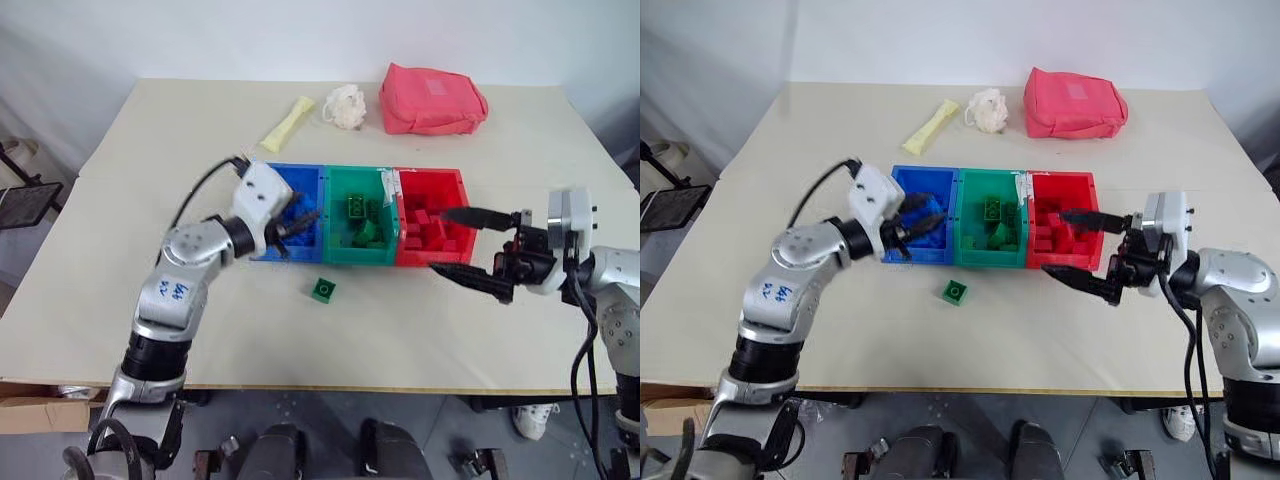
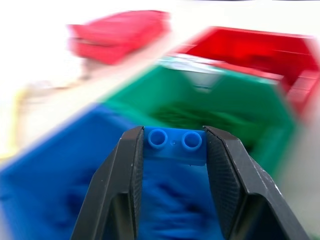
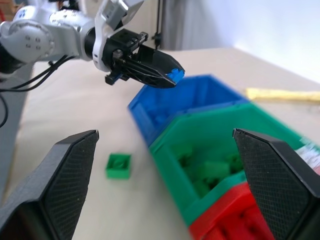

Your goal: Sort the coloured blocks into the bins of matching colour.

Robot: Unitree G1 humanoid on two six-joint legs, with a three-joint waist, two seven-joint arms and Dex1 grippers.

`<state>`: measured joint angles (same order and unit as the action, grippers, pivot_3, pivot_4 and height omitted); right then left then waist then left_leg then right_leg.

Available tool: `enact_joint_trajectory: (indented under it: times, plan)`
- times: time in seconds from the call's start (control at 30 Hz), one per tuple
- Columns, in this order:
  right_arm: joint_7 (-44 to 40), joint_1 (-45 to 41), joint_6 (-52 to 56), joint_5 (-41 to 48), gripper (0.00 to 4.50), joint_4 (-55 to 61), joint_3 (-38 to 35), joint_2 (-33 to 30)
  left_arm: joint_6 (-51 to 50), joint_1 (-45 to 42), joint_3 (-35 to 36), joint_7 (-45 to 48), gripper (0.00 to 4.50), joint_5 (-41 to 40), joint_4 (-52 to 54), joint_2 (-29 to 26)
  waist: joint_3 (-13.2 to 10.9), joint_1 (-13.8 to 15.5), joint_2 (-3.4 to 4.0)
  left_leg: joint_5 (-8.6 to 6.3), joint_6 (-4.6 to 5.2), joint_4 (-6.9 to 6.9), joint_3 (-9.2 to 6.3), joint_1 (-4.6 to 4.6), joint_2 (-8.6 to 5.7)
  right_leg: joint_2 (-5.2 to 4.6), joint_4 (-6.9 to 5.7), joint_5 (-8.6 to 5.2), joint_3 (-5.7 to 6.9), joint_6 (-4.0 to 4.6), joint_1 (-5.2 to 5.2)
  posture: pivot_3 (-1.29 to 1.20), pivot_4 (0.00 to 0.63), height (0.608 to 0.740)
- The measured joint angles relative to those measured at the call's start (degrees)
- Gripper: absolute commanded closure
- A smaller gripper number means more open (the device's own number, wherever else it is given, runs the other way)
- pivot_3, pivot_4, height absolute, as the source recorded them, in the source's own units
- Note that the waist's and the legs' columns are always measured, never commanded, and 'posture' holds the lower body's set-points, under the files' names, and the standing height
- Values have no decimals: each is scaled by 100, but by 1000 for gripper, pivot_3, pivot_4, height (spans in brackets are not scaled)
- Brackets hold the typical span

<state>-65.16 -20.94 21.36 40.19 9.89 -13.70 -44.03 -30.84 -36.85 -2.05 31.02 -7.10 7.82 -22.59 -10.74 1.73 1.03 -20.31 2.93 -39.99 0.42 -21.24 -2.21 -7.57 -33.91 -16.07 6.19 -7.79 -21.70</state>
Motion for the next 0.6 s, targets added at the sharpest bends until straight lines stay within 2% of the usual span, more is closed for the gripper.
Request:
enact_joint_trajectory:
  times: [0.27,0.3,0.4,0.6]
  plan:
    - [46,-108,-102,-193,0,-168,4,82,91,-152,-32,-292,189,249,-665,2,-1,-3,-2,0,1,0,1,-5,-3,2,0,2,4,-4,-2,0,150,740]
    - [36,-108,-120,-199,0,-173,4,82,91,-152,-33,-251,24,238,-665,1,-1,-4,-2,0,1,0,1,-4,-3,2,0,2,3,-4,-2,0,150,740]
    - [-17,-107,-126,-201,0,-181,4,82,87,-143,-33,-33,24,131,-656,-45,-1,-12,-2,0,1,0,1,-4,-1,2,0,2,3,-4,-2,0,150,740]
    - [-222,-95,-131,-211,0,-354,9,79,93,219,2,1006,24,-391,-373,-750,-1,-37,-1,0,0,1,3,-3,2,3,1,2,-1,-4,-4,0,150,740]
